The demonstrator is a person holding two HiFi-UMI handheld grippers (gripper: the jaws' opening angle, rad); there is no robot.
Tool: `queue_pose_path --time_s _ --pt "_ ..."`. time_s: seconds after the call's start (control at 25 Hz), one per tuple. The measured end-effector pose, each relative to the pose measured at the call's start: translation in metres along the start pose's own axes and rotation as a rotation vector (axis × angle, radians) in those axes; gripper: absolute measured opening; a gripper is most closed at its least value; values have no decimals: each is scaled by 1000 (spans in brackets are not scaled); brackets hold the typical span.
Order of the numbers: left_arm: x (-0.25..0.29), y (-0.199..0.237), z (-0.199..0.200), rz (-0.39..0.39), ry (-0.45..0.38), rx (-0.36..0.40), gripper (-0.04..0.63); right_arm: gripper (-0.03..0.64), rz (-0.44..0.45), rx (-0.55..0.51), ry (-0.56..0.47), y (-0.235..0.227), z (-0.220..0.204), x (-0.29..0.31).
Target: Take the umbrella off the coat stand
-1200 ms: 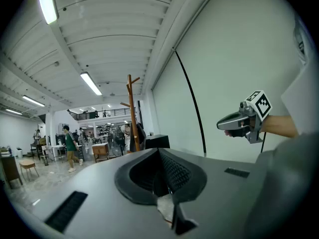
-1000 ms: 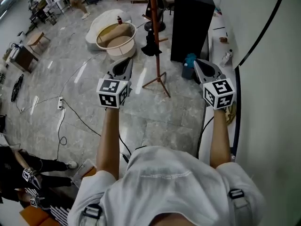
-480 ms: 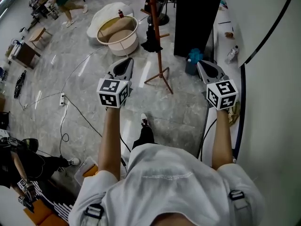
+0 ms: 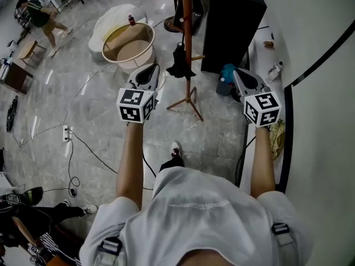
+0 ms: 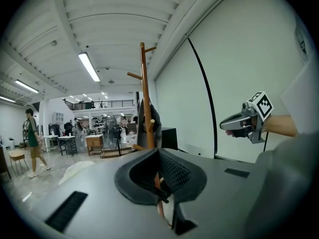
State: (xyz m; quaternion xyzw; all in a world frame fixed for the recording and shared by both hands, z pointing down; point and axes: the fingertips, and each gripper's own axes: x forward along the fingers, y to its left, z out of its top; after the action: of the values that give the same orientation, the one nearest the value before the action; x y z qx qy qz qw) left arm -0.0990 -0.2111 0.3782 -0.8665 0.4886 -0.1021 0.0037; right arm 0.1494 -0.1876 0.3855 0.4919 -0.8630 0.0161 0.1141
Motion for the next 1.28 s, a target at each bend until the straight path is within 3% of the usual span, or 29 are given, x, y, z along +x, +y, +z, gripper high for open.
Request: queue_pose_path --time_s 0.24,0.52,0.56,0.64,0.88,1.16,1.28 --pt "76 58 -3 -108 3 6 17 23 -41 58 10 -15 17 76" --pt "164 66 -76 -285 139 -18 18 23 -122 140 94 -39 -31 120" --pt "175 66 -89 -303 161 -29 45 23 -121 141 113 -40 -39 127" --pt "194 64 -116 -333 207 -54 185 23 -114 136 157 -41 -56 139" --pt "241 41 -183 -449 338 -76 325 23 -83 135 248 -42 -93 167" --pt "277 24 -239 -567 432 -43 403 23 -117 179 282 -59 -118 172" --pt "289 20 -251 -612 427 -71 405 23 -137 188 292 -65 -125 171"
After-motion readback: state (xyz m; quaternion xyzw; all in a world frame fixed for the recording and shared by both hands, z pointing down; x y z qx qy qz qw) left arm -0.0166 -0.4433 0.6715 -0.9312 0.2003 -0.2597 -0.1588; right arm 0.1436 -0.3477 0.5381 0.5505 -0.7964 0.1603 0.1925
